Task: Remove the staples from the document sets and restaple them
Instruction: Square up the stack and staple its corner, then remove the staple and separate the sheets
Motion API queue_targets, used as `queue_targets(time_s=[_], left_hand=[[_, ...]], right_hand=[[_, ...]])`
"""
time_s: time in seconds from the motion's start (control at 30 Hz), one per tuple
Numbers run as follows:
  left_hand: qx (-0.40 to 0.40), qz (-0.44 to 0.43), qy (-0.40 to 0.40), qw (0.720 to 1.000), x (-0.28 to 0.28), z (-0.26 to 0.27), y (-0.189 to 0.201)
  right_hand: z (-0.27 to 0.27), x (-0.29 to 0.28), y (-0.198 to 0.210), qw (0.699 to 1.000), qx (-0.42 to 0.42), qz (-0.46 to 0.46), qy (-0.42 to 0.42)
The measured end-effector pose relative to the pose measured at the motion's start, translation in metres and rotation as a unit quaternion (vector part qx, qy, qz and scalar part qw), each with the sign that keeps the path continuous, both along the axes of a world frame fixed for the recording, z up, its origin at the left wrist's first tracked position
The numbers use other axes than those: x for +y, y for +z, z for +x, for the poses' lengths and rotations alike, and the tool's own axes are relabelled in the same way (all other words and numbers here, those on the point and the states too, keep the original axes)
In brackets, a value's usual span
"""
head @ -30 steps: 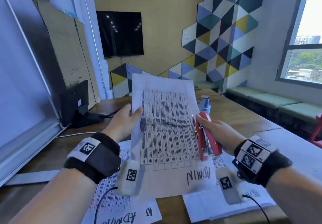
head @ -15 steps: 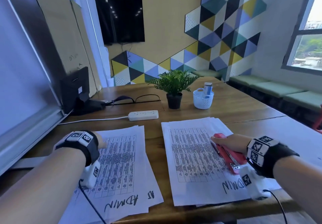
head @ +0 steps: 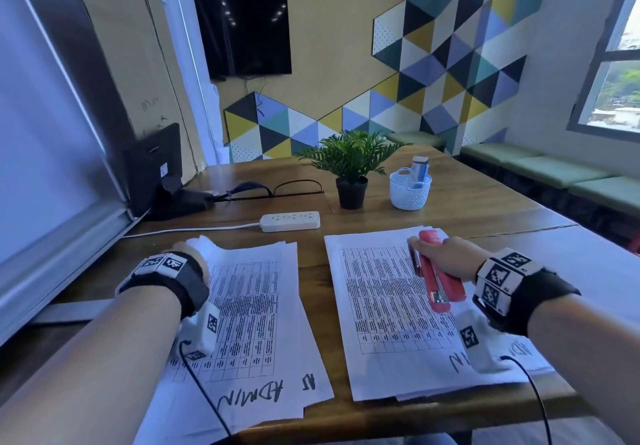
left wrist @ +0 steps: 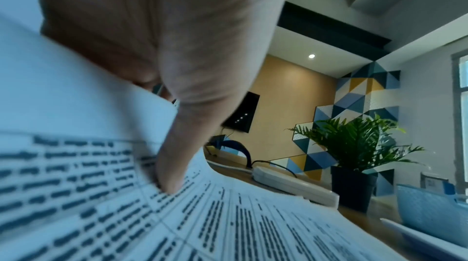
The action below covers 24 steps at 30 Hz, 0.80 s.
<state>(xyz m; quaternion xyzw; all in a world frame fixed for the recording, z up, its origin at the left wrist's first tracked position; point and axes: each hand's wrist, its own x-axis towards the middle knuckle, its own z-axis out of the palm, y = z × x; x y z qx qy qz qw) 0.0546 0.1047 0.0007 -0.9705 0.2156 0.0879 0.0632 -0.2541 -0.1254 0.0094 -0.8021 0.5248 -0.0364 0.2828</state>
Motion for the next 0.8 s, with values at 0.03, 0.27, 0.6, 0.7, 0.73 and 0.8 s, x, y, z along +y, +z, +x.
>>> queue_targets(time_s=[0.03,0.27,0.6,0.7,0.73,0.8], left_hand=[[-0.012,-0.008,0.003,1.0,0.0,0.006,-0.001],[0.056,-0.417,-0.054,0.906,0.013,0.002,0.045],[0.177,-0.635,-0.19,0.727,0.032,-0.046,0.123],[0.2,-0.657,-0.177,0.705,0.027,-0.045,0.119],[0.196,-0.658,-0.169,0.707,0.025,-0.04,0.113],[0.173,-0.62,-0.164,0.748,0.022,-0.034,0.097]], right_hand=[[0.003,0.002,0.0,1.0,-0.026,-0.003,0.001],[0.026,0.03,0.004,0.982,-0.171,0.025,0.075],[0.064,0.075,0.006,0.897,-0.38,0.17,0.148],[0.063,0.07,0.011,0.843,-0.453,0.262,0.128],[0.057,0.07,0.017,0.834,-0.459,0.277,0.128],[0.044,0.062,0.022,0.845,-0.446,0.267,0.126]])
